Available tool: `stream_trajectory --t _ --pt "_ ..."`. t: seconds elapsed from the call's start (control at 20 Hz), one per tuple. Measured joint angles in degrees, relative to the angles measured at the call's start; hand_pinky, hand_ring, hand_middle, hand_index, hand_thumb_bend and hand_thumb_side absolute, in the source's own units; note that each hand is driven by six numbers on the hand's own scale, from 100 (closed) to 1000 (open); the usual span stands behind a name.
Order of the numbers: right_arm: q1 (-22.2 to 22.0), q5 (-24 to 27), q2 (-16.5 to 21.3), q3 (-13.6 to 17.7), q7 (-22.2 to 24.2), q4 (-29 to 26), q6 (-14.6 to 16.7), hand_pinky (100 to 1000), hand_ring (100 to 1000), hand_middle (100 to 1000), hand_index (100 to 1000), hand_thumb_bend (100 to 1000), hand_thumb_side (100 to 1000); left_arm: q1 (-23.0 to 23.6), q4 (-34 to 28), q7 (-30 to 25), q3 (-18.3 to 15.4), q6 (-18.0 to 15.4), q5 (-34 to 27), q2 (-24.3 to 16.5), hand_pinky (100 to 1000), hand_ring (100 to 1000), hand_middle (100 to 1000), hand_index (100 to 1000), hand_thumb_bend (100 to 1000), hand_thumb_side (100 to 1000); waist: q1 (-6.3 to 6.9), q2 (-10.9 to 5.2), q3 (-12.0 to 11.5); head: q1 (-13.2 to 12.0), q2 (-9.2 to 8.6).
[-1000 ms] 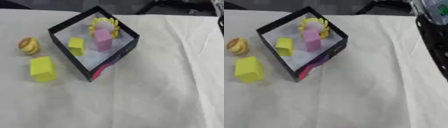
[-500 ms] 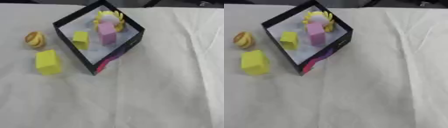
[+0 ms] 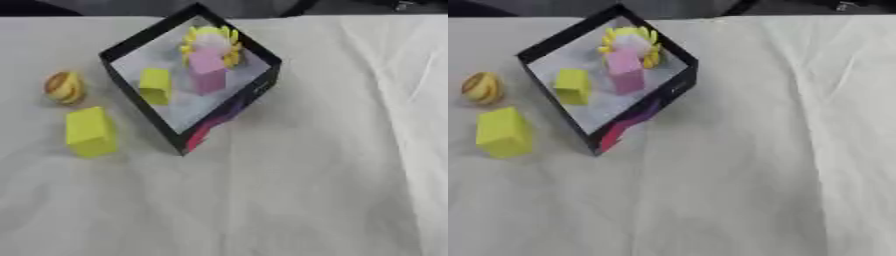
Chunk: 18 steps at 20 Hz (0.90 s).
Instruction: Pick up objects on the table and place them in the box.
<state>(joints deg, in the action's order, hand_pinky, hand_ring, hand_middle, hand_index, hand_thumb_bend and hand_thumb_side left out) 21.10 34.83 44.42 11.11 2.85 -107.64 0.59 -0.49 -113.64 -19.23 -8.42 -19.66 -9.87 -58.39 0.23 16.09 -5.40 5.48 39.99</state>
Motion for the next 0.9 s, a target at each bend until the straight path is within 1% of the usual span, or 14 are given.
stream_trajectory --t 0.1,0.15,0.25,0.3,0.4,0.45,0.5,0.65,0.9 --pt "-0.11 0.42 0.00 0.52 0.12 0.07 -0.31 968 747 665 839 100 526 -0.13 -0.07 -2.90 1.03 -0.47 5.27 -3.12 876 882 845 891 100 458 0.00 0.00 0.02 -0.08 -0.31" --pt "-0.27 0.53 0.01 0.62 0.19 0.10 -0.46 968 747 664 837 100 526 -0.38 -0.09 -4.01 1.59 -0.73 8.12 -4.38 886 885 847 884 132 408 0.00 0.00 0.02 -0.16 -0.33" --pt "-0.42 0.59 0.01 0.86 0.39 0.31 -0.76 968 746 664 836 100 526 -1.08 -0.12 -5.33 2.95 -1.05 13.81 -6.48 898 888 841 873 236 366 0.01 0.00 0.10 -0.26 -0.36" --pt "-0.41 0.59 0.01 0.87 0.49 0.45 -0.94 968 746 664 836 100 526 -1.41 -0.13 -5.64 3.78 -1.07 16.42 -7.32 901 889 833 866 264 346 0.04 0.00 0.21 -0.30 -0.38" --pt "-0.38 0.59 0.01 0.87 0.74 0.54 -1.22 968 746 663 836 100 527 -2.22 -0.08 -5.83 5.81 -0.89 20.75 -8.56 928 904 825 861 318 314 0.14 0.00 0.44 -0.57 -0.55" --pt "-0.35 0.59 0.01 0.86 0.89 0.67 -1.38 969 745 662 835 100 527 -2.73 -0.04 -5.67 6.87 -0.61 22.41 -9.03 954 925 830 885 346 293 0.20 0.00 0.56 -0.74 -0.69" --pt "-0.21 0.58 0.01 0.84 1.04 0.81 -1.54 969 744 661 834 100 528 -3.26 0.14 -5.34 7.89 -0.18 23.74 -9.40 962 930 831 891 381 260 0.26 0.00 0.72 -0.87 -0.79" --pt "0.30 0.58 0.01 0.82 1.44 1.42 -2.32 969 742 658 832 100 528 -4.90 1.09 -3.65 10.88 1.56 26.62 -10.24 954 923 823 899 448 178 0.38 0.00 1.06 -1.43 -0.80" --pt "1.11 0.58 -0.02 0.63 1.93 2.19 -3.54 968 741 657 830 100 532 -7.12 3.09 -2.15 14.77 3.29 28.72 -10.71 944 920 815 895 422 262 0.78 0.00 1.28 -2.38 -0.80"
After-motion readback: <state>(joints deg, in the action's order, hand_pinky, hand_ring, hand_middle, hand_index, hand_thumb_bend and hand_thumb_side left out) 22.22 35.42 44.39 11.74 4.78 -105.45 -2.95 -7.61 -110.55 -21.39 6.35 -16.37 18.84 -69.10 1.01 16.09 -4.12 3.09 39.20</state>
